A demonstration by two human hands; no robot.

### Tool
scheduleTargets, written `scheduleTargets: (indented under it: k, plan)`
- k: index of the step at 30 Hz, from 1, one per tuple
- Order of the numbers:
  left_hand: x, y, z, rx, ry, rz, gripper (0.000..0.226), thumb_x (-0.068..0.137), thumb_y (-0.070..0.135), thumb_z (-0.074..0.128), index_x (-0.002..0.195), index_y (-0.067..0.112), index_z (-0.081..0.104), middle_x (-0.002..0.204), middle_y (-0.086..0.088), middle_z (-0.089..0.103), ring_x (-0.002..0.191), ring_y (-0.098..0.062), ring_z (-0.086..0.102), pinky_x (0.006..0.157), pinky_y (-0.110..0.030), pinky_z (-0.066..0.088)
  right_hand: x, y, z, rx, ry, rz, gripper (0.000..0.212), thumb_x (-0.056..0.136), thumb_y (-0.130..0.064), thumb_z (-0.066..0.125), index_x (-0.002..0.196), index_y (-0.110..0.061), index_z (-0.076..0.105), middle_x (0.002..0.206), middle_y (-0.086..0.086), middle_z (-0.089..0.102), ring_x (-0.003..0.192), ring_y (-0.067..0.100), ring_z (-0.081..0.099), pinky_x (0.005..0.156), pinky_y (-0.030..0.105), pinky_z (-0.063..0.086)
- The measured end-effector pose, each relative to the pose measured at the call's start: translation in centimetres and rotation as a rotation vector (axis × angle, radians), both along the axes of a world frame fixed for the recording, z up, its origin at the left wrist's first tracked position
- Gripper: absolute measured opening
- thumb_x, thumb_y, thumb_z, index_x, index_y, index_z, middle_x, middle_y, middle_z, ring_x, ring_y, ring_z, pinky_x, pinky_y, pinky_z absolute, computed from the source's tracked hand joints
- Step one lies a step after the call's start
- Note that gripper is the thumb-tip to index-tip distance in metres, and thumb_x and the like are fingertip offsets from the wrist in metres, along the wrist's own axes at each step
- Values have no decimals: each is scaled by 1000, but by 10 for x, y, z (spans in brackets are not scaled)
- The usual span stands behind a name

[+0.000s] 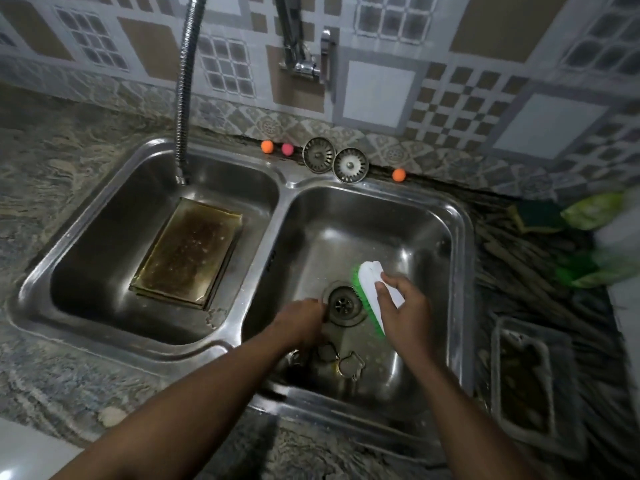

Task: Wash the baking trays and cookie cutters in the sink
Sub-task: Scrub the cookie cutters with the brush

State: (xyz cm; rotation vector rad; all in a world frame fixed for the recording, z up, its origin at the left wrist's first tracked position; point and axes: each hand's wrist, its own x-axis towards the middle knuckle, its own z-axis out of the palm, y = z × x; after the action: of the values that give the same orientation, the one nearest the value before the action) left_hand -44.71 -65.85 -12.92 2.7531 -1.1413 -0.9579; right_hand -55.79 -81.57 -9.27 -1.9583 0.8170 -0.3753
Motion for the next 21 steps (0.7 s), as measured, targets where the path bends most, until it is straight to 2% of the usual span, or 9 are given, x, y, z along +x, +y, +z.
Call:
scheduleTargets:
  k: [2, 5, 7, 9, 11, 14, 21]
  plan:
    - [-12, -6, -22, 50, 51, -46, 49, 80, 38, 71, 126, 24, 58, 129, -5, 56, 115, -26, 58, 93, -37, 50, -8, -6, 3, 11, -12, -26, 21, 92, -27, 63, 112, -22, 70, 117, -12, 67, 110, 4, 58, 95, 25, 47]
    - [-28, -12, -42, 7, 105, -109, 48, 78, 37, 71, 124, 24, 59, 128, -5, 56, 114, -26, 58, 91, -38, 51, -20, -17, 11, -18, -12, -61, 22, 93, -28, 63, 113, -22, 70, 118, -13, 66, 110, 1, 57, 90, 13, 42]
    - [-38, -17, -51, -21, 104, -208, 45, 79, 37, 69, 121, 24, 60, 125, -5, 57, 111, -27, 59, 88, -37, 51, -28, -27, 18, -53, -54, -95, 21, 93, -25, 63, 112, -20, 70, 117, -11, 67, 109, -1, 58, 89, 4, 39]
    - [-47, -23, -59, -33, 81, -327, 49, 79, 39, 69, 124, 24, 57, 125, -6, 55, 111, -27, 58, 88, -38, 52, -35, -38, 27, -91, -92, -144, 20, 92, -23, 64, 111, -18, 71, 114, -12, 66, 107, -3, 58, 89, 1, 38]
    - [-55, -30, -65, -17, 74, -404, 50, 88, 34, 63, 134, 20, 50, 133, -8, 49, 117, -29, 53, 92, -42, 50, -46, -53, 35, -137, -99, -212, 22, 92, -24, 64, 112, -17, 71, 113, -11, 66, 107, -1, 59, 90, 6, 40]
    - [-63, -39, -69, 39, 38, -497, 45, 98, 26, 47, 142, 17, 41, 139, -13, 43, 122, -33, 48, 93, -45, 46, -72, -79, 43, -204, -64, -302, 24, 92, -25, 64, 113, -16, 70, 117, -2, 68, 110, 7, 59, 95, 23, 44]
    - [-73, -44, -77, 131, 1, -484, 38, 100, 18, 39, 136, 7, 45, 134, -15, 48, 117, -34, 51, 90, -43, 46, -139, -103, 34, -249, 45, -513, 27, 94, -26, 61, 118, -14, 67, 121, 6, 67, 111, 21, 59, 90, 30, 45]
